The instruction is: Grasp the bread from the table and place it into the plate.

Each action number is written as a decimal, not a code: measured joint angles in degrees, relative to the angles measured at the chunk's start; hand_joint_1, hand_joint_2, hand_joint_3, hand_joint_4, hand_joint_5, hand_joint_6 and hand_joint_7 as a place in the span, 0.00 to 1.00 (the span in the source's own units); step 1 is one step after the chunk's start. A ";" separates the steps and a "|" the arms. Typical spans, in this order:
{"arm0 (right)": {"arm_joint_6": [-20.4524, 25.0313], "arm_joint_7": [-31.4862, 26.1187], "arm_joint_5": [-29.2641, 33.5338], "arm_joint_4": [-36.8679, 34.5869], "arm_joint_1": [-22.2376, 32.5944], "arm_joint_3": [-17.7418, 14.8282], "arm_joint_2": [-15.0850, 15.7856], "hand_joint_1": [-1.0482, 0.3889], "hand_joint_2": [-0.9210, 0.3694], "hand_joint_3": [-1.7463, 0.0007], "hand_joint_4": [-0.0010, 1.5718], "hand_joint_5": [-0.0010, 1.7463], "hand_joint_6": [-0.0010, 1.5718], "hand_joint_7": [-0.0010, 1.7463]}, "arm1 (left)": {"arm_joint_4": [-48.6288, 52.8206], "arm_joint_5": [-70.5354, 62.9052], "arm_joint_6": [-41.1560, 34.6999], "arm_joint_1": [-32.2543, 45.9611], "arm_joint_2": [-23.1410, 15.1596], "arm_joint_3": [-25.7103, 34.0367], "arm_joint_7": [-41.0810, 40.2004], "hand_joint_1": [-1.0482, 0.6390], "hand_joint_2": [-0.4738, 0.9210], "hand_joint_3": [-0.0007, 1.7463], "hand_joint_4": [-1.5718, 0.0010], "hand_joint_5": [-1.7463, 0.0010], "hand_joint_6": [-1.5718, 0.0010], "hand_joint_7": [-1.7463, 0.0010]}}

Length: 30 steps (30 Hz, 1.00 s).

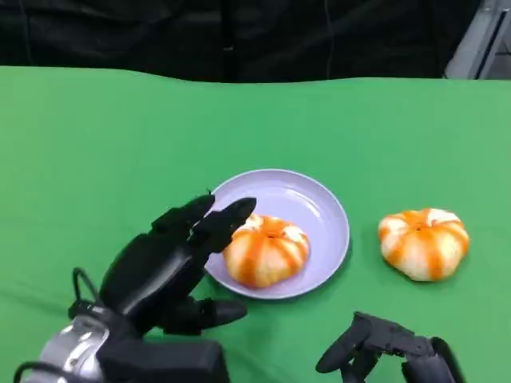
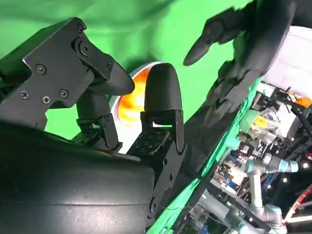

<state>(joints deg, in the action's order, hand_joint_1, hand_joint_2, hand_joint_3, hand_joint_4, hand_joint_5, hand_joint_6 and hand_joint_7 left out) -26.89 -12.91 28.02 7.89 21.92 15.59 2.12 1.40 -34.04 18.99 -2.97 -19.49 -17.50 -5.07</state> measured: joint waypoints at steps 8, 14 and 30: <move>0.03 0.49 -0.89 -0.48 -0.96 -1.61 0.90 0.70 0.44 0.28 0.54 0.88 0.57 0.63 | 3.02 8.43 17.60 8.44 -0.69 6.94 -5.49 0.44 1.00 0.09 0.72 0.44 0.54 0.85; -2.46 2.70 -5.45 -3.47 -2.60 -3.12 3.42 0.74 0.47 0.22 0.51 0.89 0.55 0.66 | 9.22 14.78 29.52 13.49 3.26 10.02 -8.76 0.59 0.98 0.11 0.55 0.34 0.38 0.75; -7.31 8.84 -13.32 -7.11 -5.03 -7.32 6.58 0.71 0.48 0.22 0.52 0.87 0.53 0.71 | 3.89 22.51 26.92 20.63 10.86 11.24 -3.18 0.65 0.55 0.81 0.36 0.12 0.38 0.24</move>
<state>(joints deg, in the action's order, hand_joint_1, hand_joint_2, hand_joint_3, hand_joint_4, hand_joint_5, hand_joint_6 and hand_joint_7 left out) -34.20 -4.08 14.70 0.78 16.89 8.26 8.70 5.29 -11.53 45.91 17.66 -8.63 -6.25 -8.25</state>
